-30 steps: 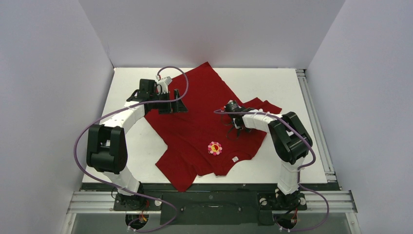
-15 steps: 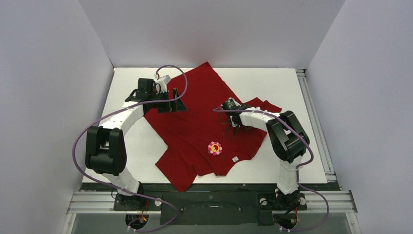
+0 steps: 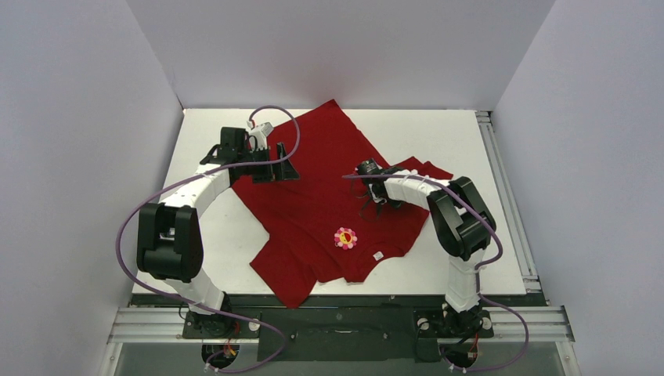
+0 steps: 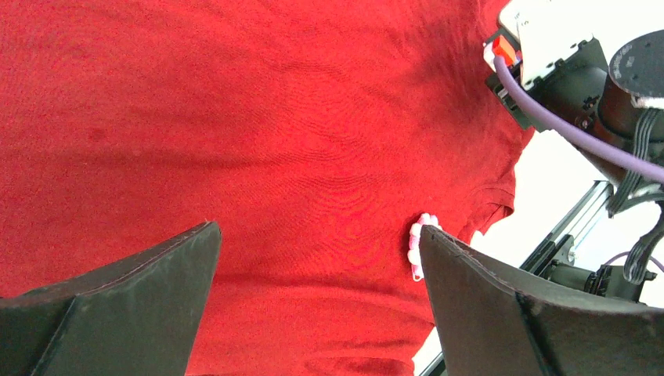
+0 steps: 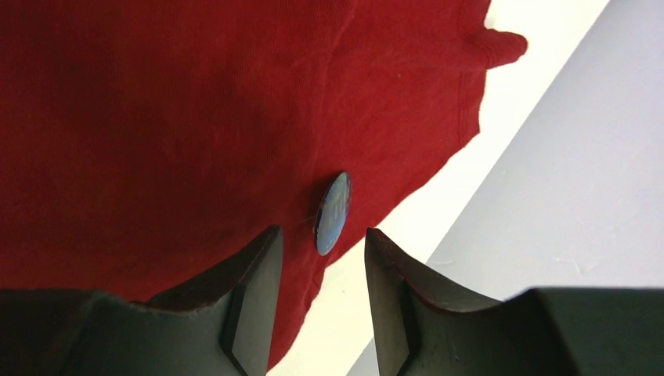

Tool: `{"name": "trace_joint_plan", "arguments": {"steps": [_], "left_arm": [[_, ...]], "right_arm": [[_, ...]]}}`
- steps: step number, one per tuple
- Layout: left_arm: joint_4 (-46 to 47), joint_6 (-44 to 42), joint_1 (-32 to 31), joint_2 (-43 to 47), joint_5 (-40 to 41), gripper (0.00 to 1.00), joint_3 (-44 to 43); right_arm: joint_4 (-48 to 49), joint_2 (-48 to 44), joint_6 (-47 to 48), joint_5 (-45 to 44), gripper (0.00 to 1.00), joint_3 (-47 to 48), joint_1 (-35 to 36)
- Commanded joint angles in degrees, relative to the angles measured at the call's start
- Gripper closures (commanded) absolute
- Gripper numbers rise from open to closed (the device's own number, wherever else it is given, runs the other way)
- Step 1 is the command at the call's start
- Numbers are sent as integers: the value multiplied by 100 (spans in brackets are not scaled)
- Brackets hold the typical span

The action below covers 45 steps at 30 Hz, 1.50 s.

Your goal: Remove the brooch from the garment

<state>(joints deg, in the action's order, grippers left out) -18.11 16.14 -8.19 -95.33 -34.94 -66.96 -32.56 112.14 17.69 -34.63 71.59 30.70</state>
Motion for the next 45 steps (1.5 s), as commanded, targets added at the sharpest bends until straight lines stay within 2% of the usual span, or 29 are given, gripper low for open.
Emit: {"name": "trace_joint_plan", "arguments": {"steps": [1, 10, 12, 16, 20, 23, 26, 29, 34, 37, 45], "left_arm": [[260, 29, 45, 279, -162, 4, -49], [238, 63, 46, 276, -154, 4, -104], [230, 64, 51, 284, -154, 4, -102], [229, 64, 59, 304, -162, 4, -103], [220, 65, 56, 304, -171, 4, -104], [220, 70, 61, 311, -171, 4, -85], [228, 65, 62, 326, -164, 4, -67], [223, 61, 64, 335, -168, 4, -67], [209, 64, 78, 376, -171, 4, -88], [204, 65, 82, 391, -179, 4, -82], [205, 82, 85, 358, -207, 4, -71]], "right_arm": [[-214, 130, -167, 383, 60, 329, -271], [-537, 408, -296, 471, 59, 816, -443], [-634, 459, -338, 571, 62, 923, -530], [-867, 548, -394, 971, 75, 1135, -739], [-939, 571, -382, 1051, 79, 1197, -790], [-928, 566, -414, 1012, 72, 1199, -793], [-919, 564, -461, 967, 58, 1196, -793], [-979, 593, -483, 993, 55, 1230, -817], [-1290, 704, -554, 1419, 65, 1469, -1038], [-1370, 737, -550, 1632, 78, 1515, -1161], [-1011, 436, -580, 1340, 100, 1127, -1153]]}}
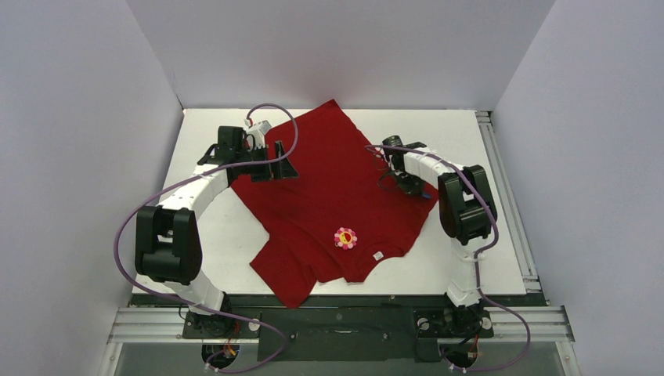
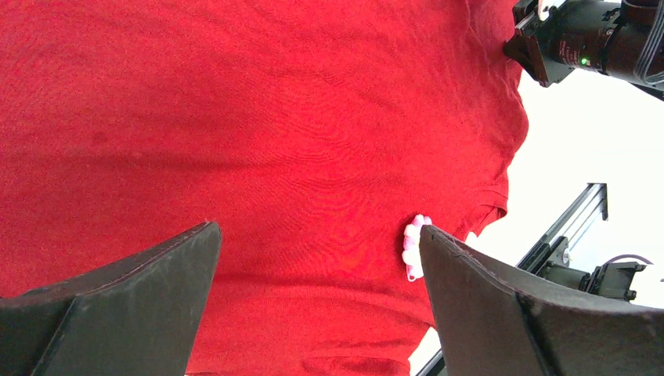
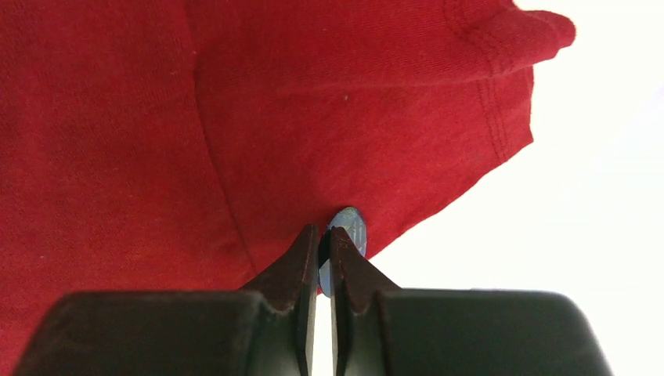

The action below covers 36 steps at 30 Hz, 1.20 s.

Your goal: Remove the brooch from the garment

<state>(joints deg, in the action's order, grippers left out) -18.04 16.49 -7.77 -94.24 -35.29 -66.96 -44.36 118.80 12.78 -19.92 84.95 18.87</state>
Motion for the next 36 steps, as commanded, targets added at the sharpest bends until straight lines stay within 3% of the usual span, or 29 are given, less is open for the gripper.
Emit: {"name": "trace_joint_plan", "arguments": {"steps": [1, 6, 16, 22, 24, 29, 31, 36], "left_arm": [[202, 47, 41, 248, -172, 4, -72], [216, 38, 43, 204, -169, 4, -62], [172, -62, 45, 171, -223, 4, -110], [328, -232, 50, 317, -567, 4, -59], [491, -321, 48, 439, -898, 4, 32], [1468, -403, 12, 870, -2334, 2, 529], [2150, -243, -56, 1031, -2783, 8, 775], [2934, -206, -632, 1438, -2756, 13, 1216]], "right_arm": [[304, -348, -77, -208, 100, -265, 40], [691, -814, 53, -287, 100, -691, 30], [619, -1994, -65, 1058, 100, -591, -4], [332, -2543, -274, 2759, 100, -323, -85], [248, -2744, -338, 3724, 100, -264, -104], [73, -2993, -429, 5581, 100, -232, -108], [86, -3086, -508, 6226, 100, -275, -54], [307, -3366, -730, 7119, 100, -533, 229]]}}
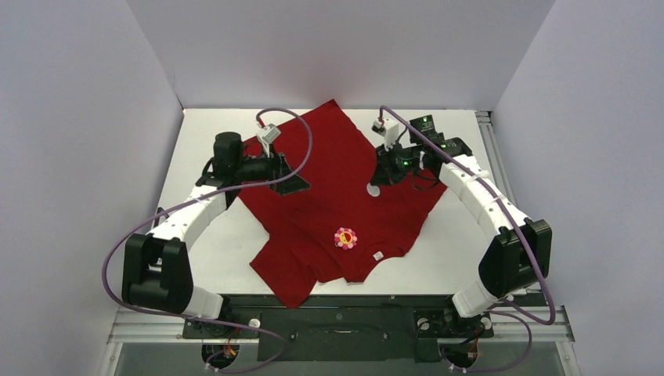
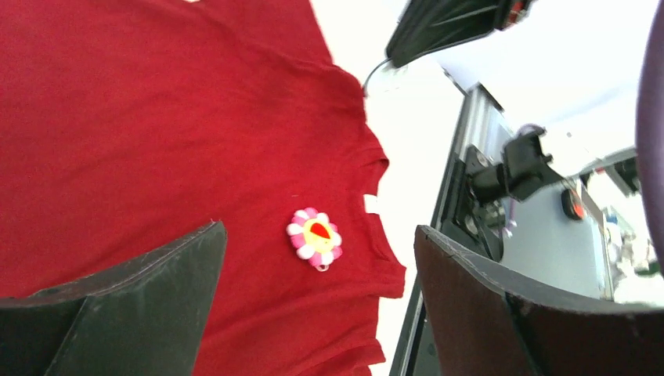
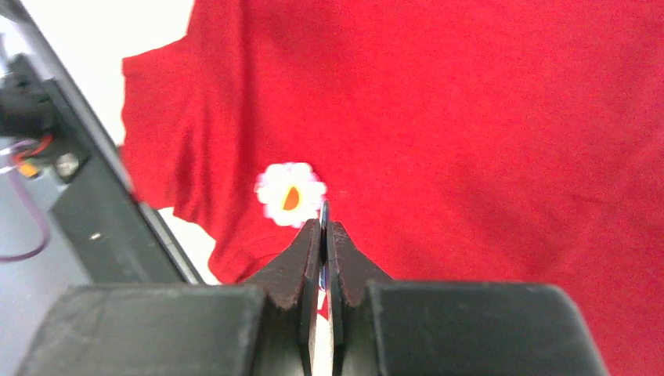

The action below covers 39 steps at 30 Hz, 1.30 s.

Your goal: Remove the brooch from the garment

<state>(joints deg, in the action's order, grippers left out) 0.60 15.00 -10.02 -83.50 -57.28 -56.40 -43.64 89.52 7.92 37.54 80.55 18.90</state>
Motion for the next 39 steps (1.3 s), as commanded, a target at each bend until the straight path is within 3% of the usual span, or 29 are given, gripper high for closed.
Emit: {"name": "trace_joint_plan", "arguments": {"steps": [1, 5, 9, 13, 20, 27, 32, 39], "left_arm": [[1067, -84, -563, 376, -592, 14, 171], [1517, 326, -853, 291, -733, 24, 285], [3648, 1627, -1038, 198, -1001, 34, 767], [4932, 2480, -1204, 106, -1126, 38, 1005], [4965, 2454, -1442, 41, -1091, 40, 1065], [4236, 1950, -1631, -10, -884, 42, 1036], [3682, 1552, -1723, -61, -708, 49, 942], [3604, 1509, -1875, -112, -688, 58, 917]], "right_arm": [[299, -479, -277, 1531, 100, -115, 305], [173, -577, -151, 1827, 100, -141, 593], [89, -621, -103, 2069, 100, -151, 796], [-11, -602, -35, 2259, 100, -116, 874], [-54, -606, -41, 2416, 100, -94, 909], [-28, -657, -82, 2511, 100, -107, 951], [-8, -702, -107, 2521, 100, -117, 973], [21, -691, -156, 2574, 100, -111, 984]]}}
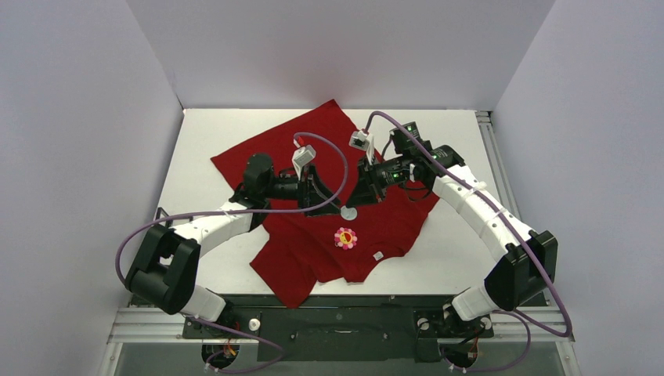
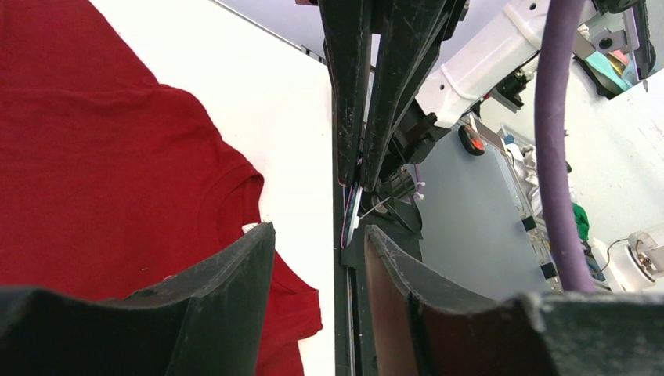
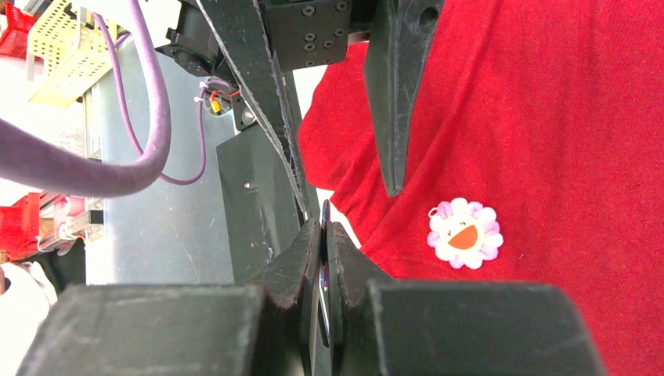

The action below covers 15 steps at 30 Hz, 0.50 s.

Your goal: Remove the brooch from the garment

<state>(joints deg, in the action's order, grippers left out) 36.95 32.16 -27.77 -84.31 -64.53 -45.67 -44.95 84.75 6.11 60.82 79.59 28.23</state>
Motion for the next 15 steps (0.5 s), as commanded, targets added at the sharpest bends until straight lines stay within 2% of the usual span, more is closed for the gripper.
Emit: {"name": "trace_joint_plan", "arguments": {"steps": [1, 15], "left_arm": [[-32, -214, -112, -45, 37, 60, -165], [230, -33, -237, -105, -13, 68, -212]], "right_arm": [[148, -209, 25, 251, 100, -8, 56], [126, -173, 13, 234, 100, 12, 112]]}}
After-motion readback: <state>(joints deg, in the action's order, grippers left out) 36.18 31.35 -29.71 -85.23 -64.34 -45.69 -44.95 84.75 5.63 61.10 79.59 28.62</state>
